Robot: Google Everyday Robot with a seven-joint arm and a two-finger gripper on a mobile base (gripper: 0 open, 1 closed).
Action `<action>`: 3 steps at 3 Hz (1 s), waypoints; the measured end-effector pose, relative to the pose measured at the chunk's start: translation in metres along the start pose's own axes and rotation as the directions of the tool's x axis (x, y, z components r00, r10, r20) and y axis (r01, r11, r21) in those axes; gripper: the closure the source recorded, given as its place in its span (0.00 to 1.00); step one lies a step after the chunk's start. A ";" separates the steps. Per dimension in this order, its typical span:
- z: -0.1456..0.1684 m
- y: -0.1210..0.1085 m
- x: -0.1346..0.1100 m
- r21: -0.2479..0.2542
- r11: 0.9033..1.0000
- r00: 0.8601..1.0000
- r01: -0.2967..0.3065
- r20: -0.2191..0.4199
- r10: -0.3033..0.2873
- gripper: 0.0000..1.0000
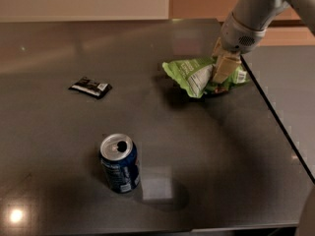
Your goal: Move green rice chip bag near pepsi can
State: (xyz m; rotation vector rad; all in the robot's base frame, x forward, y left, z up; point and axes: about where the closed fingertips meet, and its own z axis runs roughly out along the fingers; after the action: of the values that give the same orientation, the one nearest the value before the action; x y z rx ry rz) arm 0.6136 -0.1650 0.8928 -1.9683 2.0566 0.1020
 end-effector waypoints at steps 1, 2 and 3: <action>-0.025 0.036 -0.017 -0.007 0.999 0.998 0.051 0.037 -0.050 1.00; -0.040 0.074 -0.035 -0.025 0.995 0.994 0.099 0.059 -0.097 1.00; -0.048 0.111 -0.052 -0.049 0.988 0.987 0.148 0.071 -0.145 1.00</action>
Offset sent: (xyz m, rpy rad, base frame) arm -0.1365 0.0441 0.0517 0.0476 0.0329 0.1796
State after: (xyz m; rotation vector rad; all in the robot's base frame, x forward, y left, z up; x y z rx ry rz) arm 0.4974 -0.1199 0.9354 -2.1108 1.8794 0.1921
